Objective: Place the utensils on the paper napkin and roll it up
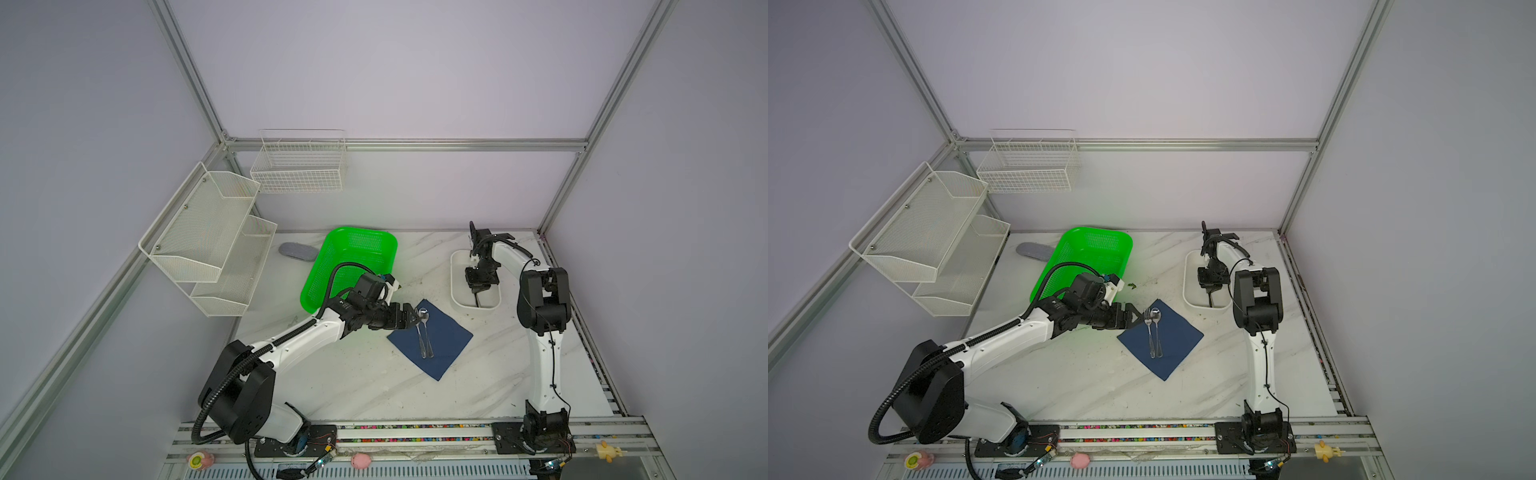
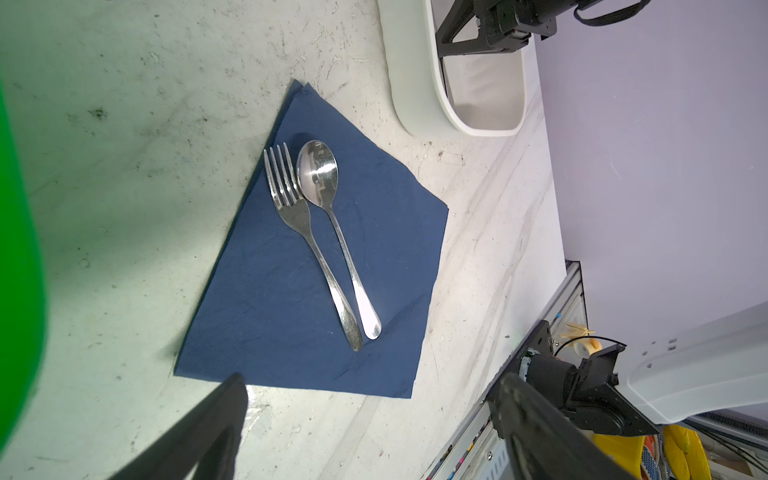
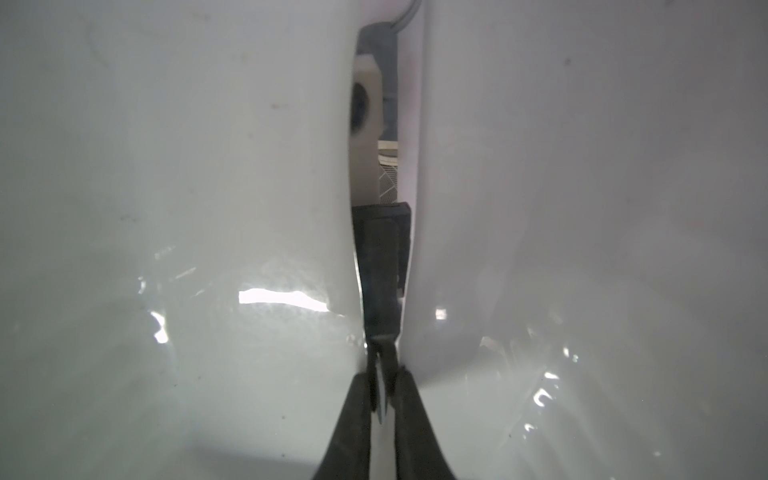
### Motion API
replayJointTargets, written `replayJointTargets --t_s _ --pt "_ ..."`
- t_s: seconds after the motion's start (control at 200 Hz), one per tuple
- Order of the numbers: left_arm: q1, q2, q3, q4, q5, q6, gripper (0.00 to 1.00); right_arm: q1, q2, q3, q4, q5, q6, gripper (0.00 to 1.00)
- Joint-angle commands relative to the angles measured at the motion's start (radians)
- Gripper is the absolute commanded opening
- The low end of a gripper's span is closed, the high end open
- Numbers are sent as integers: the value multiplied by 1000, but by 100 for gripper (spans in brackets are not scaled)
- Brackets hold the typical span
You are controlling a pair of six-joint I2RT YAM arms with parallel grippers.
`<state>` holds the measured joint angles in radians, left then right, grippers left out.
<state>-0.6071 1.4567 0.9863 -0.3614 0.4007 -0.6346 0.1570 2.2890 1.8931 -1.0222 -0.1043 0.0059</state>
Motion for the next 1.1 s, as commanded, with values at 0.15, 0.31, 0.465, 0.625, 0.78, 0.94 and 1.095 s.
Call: replayJointTargets --t_s 0.15,0.31,0.465,0.625,0.78,0.94,1.095 --pt "1 -3 65 8 15 14 94 -3 -43 -17 14 -75 -32 13" --pt "1 -2 63 9 15 18 94 -5 -27 -23 56 -107 -47 13" --pt "1 -2 63 8 16 21 94 -8 -23 -42 95 -192 -51 13" --pt "1 -4 60 7 15 21 94 -7 -26 -58 126 -260 -50 13" --pt "1 -2 61 7 16 21 94 -8 -24 -70 145 -320 -58 13" --pt "1 4 63 7 18 20 94 -7 -14 -102 186 -373 -54 14" --pt "1 4 62 8 18 19 94 -8 -10 -141 223 -410 -55 17"
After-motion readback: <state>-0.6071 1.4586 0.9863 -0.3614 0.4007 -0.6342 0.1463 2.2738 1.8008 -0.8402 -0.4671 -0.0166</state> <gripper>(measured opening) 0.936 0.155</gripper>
